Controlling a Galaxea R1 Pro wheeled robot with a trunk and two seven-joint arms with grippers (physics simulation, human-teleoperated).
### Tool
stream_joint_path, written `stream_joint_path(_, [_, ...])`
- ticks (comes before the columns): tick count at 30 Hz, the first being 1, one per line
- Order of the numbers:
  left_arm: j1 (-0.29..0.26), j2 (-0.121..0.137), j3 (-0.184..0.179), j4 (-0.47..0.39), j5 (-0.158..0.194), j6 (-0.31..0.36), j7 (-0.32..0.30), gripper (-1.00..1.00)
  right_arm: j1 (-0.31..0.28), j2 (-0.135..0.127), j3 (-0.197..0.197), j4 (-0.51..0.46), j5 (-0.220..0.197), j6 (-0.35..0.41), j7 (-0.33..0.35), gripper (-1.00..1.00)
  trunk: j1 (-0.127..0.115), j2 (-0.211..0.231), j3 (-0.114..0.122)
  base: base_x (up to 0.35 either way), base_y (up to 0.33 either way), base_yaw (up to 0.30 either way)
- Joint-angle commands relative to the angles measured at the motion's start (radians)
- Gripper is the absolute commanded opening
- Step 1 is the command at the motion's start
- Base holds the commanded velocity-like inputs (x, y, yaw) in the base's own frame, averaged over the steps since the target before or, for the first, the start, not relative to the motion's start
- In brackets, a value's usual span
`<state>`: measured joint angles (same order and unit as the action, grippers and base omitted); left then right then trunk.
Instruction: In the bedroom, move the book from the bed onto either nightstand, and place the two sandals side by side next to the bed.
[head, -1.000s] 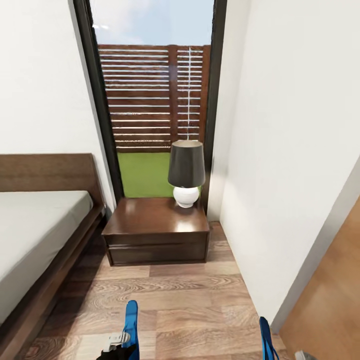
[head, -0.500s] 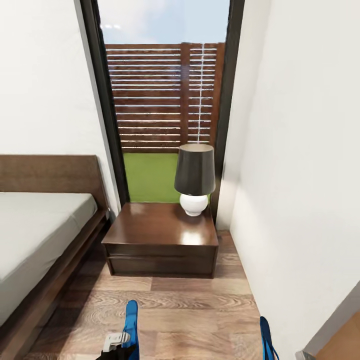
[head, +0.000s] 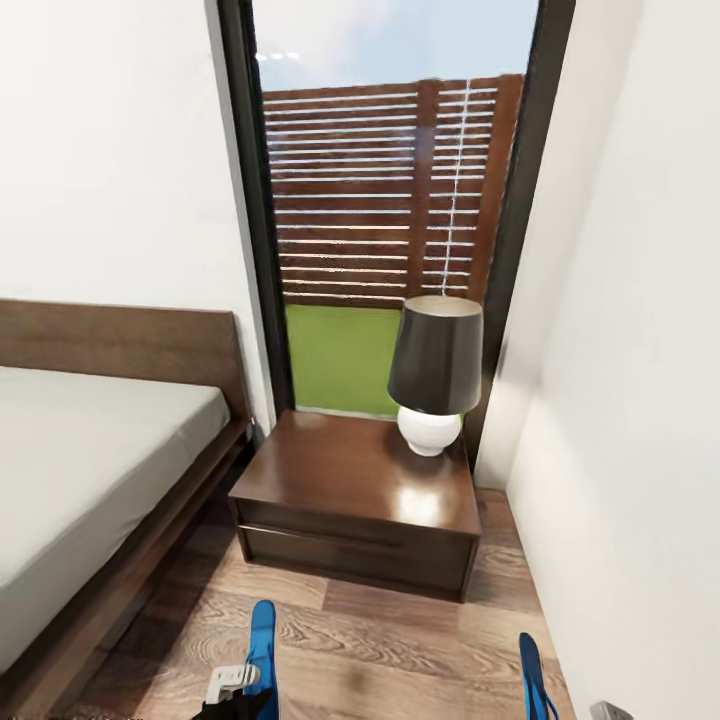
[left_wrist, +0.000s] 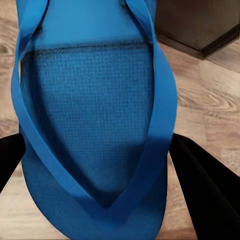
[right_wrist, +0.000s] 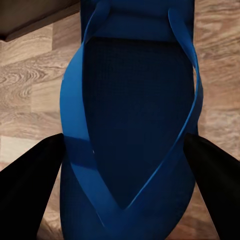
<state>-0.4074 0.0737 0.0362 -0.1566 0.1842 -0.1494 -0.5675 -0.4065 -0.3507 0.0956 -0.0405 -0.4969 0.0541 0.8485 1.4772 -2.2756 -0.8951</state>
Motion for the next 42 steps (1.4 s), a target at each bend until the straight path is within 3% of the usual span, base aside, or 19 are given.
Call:
stream_joint_path(1, [-0.001,0.000,0.004,0.002,0.003,-0.001,-0.005,-1.00,0.000,-0.001,0.007,-0.001,-0.011,0.006,0.003,-1.00,0.000,0.000,-0.001,0.114,-0.055,0.293])
stream_joint_path(42, [-0.001,0.000,0.004,0.002,0.003,-0.002,-0.005,-1.00,0.000,-0.001,0.007,-0.001,-0.011,0.006,0.003,-1.00,0.000,0.000,-0.001,0.004,-0.002,0.294])
